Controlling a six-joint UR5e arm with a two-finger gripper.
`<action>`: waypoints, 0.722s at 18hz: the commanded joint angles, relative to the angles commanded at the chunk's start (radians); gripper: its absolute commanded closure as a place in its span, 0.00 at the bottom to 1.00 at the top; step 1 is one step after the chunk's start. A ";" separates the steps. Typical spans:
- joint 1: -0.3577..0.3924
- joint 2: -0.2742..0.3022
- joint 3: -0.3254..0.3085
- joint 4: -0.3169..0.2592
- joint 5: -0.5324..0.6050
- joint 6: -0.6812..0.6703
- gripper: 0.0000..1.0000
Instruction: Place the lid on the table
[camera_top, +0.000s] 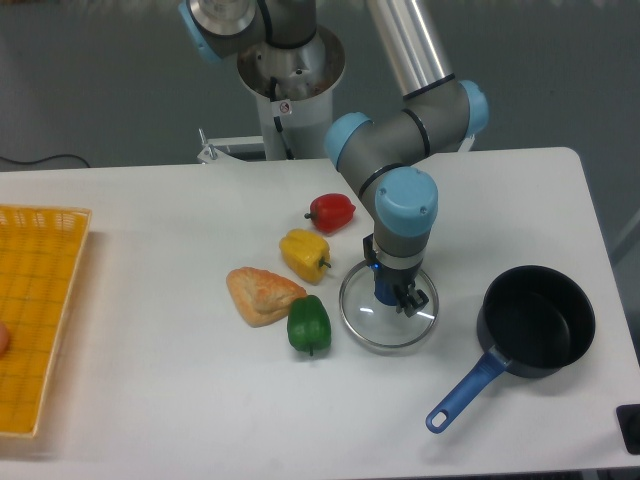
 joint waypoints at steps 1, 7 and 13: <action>0.000 -0.003 0.002 0.000 0.000 0.000 0.39; 0.000 -0.017 0.008 -0.003 0.000 0.000 0.39; -0.005 -0.018 0.008 -0.006 0.003 0.000 0.39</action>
